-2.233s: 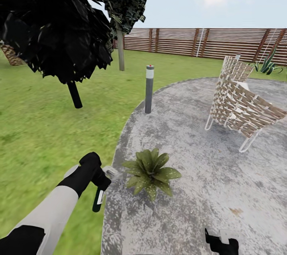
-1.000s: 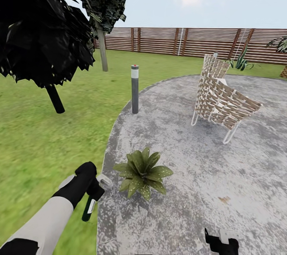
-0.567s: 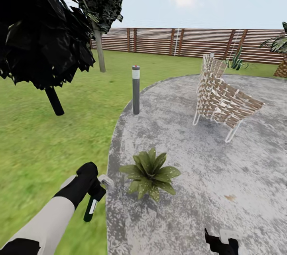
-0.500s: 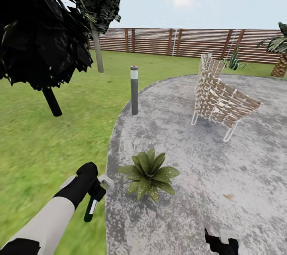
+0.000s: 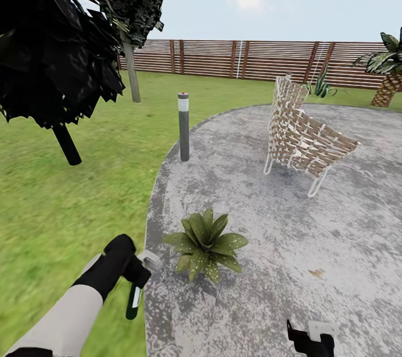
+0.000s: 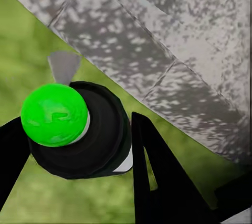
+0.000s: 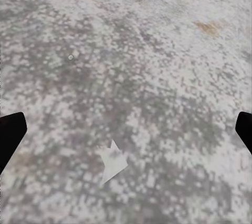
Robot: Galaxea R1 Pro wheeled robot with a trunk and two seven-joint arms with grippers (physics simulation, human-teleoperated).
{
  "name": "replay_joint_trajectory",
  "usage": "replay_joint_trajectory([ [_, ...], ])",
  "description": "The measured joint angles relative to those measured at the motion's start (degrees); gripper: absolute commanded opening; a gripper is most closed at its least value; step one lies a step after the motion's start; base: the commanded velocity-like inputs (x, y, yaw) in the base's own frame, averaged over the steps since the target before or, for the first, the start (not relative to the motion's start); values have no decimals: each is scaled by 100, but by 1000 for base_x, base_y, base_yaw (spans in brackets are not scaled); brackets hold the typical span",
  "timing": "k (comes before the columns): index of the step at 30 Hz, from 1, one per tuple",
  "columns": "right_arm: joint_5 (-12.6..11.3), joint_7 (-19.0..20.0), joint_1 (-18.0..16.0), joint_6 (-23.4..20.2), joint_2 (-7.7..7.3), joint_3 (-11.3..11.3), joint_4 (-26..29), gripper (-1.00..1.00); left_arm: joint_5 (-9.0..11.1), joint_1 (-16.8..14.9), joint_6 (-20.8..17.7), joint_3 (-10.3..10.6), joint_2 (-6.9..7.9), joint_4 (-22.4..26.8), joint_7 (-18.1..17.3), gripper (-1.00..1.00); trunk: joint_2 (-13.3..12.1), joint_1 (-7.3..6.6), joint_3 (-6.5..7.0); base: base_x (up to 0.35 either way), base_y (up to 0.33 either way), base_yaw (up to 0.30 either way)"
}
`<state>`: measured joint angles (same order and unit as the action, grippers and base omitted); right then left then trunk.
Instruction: Pick up the pesticide atomizer in the garden and spray insectifuge to fully cover both potted plants in the garden.
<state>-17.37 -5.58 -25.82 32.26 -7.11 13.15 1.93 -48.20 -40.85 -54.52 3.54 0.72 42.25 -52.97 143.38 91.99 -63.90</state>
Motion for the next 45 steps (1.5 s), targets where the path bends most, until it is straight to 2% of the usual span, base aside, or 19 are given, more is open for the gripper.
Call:
replay_joint_trajectory([
  [3,1,1,0,0,4,4,0,100,152,18,33,-42,-3,-51,1,-100,0,0,0,0,0,0],
  [5,-5,-4,0,0,20,6,6,100,355,101,105,-44,-2,-18,13,-100,0,0,0,0,0,0],
  [6,0,0,0,0,34,8,8,100,425,143,483,-46,-5,-41,356,-100,0,0,0,0,0,0],
  [8,0,-6,0,0,35,5,1,100,492,157,583,-45,-9,-85,782,-100,0,0,0,0,0,-60],
  [10,8,-2,2,-2,42,6,2,100,637,157,577,-63,8,-74,817,-100,0,2,0,-205,158,-177],
  [13,4,-6,1,-3,48,9,8,100,631,158,581,-211,19,-81,811,-100,0,3,0,-247,203,-36],
  [23,-1,-6,2,-4,61,6,6,100,642,157,588,-260,18,-85,811,-100,0,0,0,-68,309,-72],
  [29,8,-7,2,-4,61,6,3,100,644,156,606,-462,16,-84,822,-100,0,-1,4,59,326,-257],
  [39,-5,-13,2,0,55,1,2,100,656,157,611,-482,2,-76,812,-100,0,0,27,167,167,-264],
  [42,-16,-16,0,8,28,-3,1,100,895,48,473,-432,-42,-13,665,-100,0,0,33,5,4,-109],
  [45,-17,-17,0,9,23,-4,0,100,891,-315,30,-363,-73,-66,390,-100,0,0,34,1,0,-14],
])
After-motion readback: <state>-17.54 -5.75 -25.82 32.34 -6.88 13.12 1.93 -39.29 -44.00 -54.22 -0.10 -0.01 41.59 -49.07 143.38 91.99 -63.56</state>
